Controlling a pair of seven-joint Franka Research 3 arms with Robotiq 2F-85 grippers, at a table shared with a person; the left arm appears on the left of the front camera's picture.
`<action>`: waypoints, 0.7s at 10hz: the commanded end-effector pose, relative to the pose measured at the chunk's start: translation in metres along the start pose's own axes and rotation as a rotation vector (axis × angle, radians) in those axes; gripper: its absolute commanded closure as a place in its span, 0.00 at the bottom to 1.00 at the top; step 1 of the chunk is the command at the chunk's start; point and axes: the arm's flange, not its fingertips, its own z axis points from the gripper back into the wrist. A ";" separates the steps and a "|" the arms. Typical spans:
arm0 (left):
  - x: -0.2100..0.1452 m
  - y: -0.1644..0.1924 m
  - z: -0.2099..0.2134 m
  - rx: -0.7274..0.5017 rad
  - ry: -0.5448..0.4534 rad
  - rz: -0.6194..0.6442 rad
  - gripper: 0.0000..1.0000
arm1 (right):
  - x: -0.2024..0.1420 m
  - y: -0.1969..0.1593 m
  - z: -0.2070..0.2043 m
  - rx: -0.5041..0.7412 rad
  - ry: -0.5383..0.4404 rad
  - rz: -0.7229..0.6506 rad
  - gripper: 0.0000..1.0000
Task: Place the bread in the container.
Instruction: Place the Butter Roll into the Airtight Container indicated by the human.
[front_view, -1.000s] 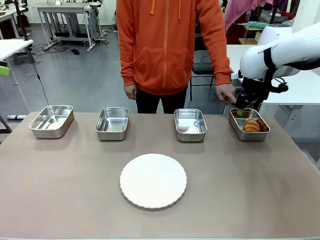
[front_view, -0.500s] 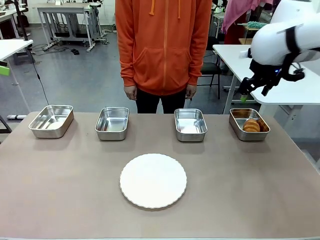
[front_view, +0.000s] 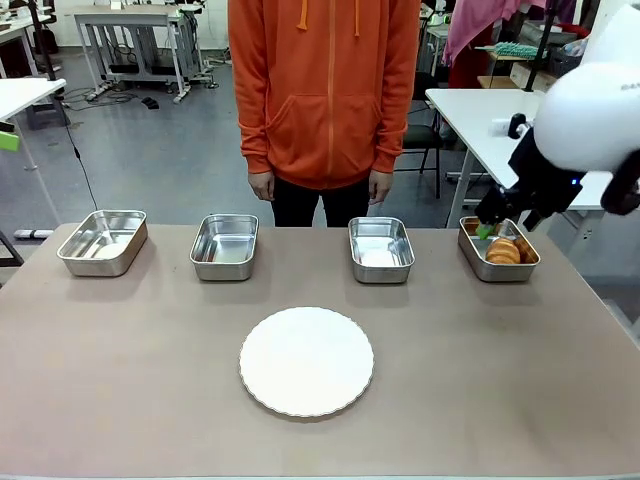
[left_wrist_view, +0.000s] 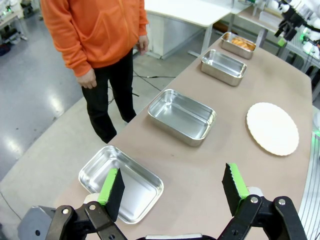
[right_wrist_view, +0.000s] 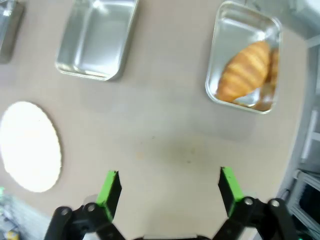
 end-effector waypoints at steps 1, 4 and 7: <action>0.002 -0.002 0.001 -0.002 -0.007 -0.005 0.00 | -0.023 0.008 -0.004 0.032 -0.022 0.055 0.00; 0.002 -0.002 0.001 -0.002 -0.007 -0.005 0.00 | 0.000 0.000 0.000 0.000 0.000 0.000 0.00; 0.002 -0.002 0.001 -0.002 -0.007 -0.005 0.00 | 0.000 0.000 0.000 0.000 0.000 0.000 0.00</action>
